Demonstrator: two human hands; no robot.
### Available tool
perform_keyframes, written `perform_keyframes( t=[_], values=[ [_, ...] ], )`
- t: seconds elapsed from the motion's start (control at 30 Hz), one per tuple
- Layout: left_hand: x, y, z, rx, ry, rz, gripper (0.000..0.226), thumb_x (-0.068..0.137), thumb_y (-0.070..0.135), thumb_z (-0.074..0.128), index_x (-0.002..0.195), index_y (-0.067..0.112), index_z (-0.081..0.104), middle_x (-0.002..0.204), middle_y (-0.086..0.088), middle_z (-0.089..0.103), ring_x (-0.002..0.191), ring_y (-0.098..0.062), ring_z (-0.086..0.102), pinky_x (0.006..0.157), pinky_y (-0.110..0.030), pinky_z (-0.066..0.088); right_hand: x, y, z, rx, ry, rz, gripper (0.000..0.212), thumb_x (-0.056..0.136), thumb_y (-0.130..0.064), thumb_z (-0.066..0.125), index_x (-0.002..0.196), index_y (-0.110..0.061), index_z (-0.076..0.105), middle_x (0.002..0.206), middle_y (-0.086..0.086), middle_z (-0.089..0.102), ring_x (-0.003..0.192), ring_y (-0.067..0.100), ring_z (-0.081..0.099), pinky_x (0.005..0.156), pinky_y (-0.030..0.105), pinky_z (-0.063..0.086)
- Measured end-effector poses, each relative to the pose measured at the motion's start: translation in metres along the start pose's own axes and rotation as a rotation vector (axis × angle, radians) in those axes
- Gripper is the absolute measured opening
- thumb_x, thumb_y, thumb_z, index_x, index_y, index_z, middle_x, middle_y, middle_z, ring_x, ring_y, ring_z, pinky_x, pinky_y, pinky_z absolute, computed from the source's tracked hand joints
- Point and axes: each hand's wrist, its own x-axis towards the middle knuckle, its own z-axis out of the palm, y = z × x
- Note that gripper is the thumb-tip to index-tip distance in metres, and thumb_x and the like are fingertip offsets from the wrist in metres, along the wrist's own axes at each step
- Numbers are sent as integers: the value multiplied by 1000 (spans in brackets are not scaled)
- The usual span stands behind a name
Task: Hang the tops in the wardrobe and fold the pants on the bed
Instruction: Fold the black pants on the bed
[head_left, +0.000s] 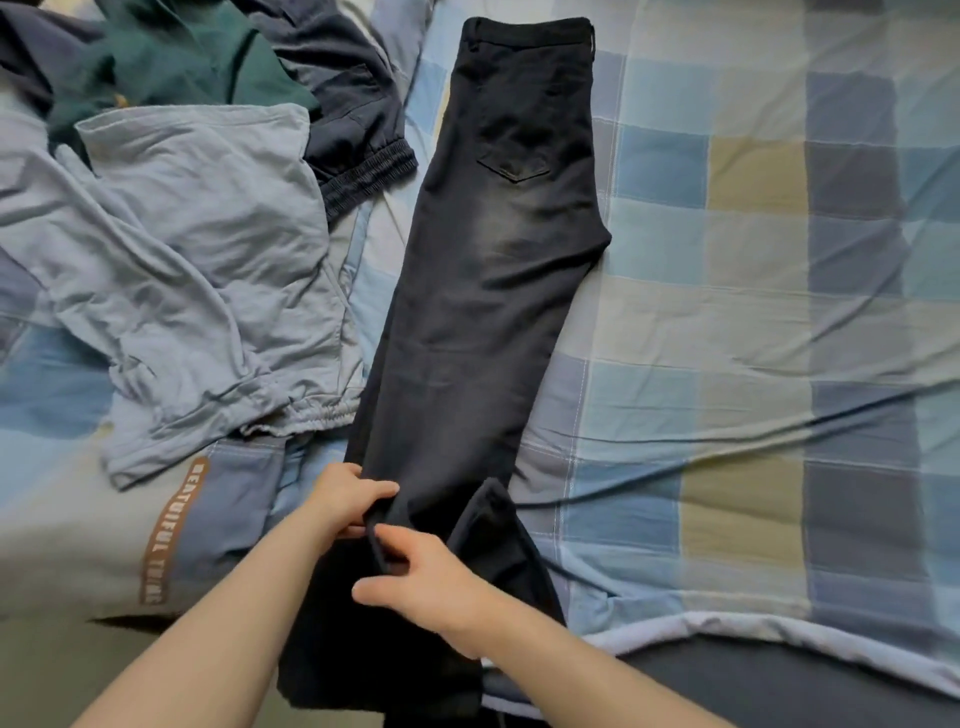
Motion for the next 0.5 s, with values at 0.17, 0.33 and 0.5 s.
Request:
perform_keyframes(
  t=[0.17,0.33,0.5],
  values=[
    [18,-37,-7,-111,99,-7,16,90,3,62,78,12,55,82,-16,65,58,-24,59,51,-30,55,-5,16,-46,160,224,-56,20,89,-13,59,107,-16,66,101,-2,66,99,12,62,96,36,52],
    [40,-67,-5,-39,56,-2,17,89,1,62,86,14,52,87,-13,67,47,-17,65,47,-27,54,17,58,-104,-494,856,63,52,75,-2,52,124,-18,52,121,4,57,114,29,50,96,30,37],
    [43,-85,-13,-14,14,89,24,87,3,67,79,14,48,80,-12,62,53,-21,67,44,-27,55,25,100,-89,-240,578,108,96,75,-5,68,150,-26,12,139,3,39,131,23,39,109,35,35]
  ],
)
